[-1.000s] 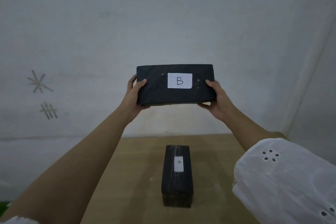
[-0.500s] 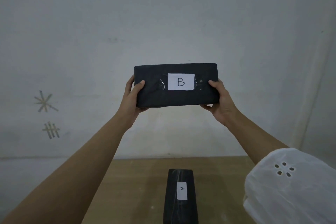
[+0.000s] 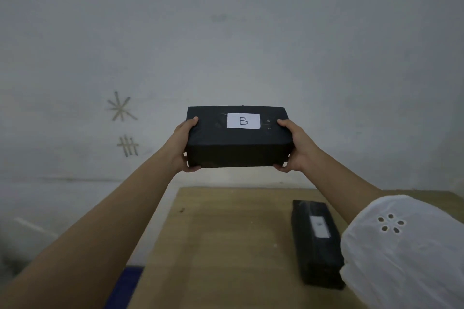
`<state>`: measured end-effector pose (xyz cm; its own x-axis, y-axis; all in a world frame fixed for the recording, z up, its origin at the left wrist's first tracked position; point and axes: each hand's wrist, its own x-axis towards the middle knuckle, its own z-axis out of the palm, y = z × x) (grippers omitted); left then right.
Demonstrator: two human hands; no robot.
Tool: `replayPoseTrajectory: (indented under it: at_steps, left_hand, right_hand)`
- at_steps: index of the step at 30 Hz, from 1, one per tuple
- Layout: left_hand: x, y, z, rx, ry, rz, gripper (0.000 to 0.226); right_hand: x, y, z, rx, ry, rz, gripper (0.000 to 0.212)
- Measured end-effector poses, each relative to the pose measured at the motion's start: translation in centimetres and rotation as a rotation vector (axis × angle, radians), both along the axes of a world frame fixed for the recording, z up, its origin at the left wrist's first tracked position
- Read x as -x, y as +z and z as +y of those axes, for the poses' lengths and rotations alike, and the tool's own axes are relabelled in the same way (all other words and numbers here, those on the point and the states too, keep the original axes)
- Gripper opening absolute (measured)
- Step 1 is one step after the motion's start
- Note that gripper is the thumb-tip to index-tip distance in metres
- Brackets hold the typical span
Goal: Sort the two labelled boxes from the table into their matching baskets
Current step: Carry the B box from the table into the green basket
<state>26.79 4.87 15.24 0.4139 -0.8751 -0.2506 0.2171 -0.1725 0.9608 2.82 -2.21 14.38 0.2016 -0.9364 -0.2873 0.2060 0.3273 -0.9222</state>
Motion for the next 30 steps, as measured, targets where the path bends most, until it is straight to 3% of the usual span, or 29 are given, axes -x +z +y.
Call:
replayPoseTrajectory:
  at_steps: [7, 13, 21, 30]
  left_hand:
    - [-17.5, -2.7, 9.8, -0.166, 0.022, -0.041, 0.038]
    - [-29.8, -5.2, 16.3, -0.228, 0.037, -0.01, 0.033]
    - [-41.5, -9.5, 18.0, -0.266, 0.093, 0.084, 0.036]
    - [-56.2, -9.3, 13.9, -0.3, 0.079, 0.053, 0.032]
  right_hand:
    - [-17.5, -4.3, 8.3, -0.144, 0.068, 0.008, 0.041]
    - [-29.5, -6.6, 12.7, -0.238, 0.146, 0.048, 0.042]
    - [-42.0, -9.0, 13.6, -0.302, 0.171, 0.111, 0.042]
    - [-57.2, -10.1, 10.0, -0.325, 0.155, 0.095, 0.041]
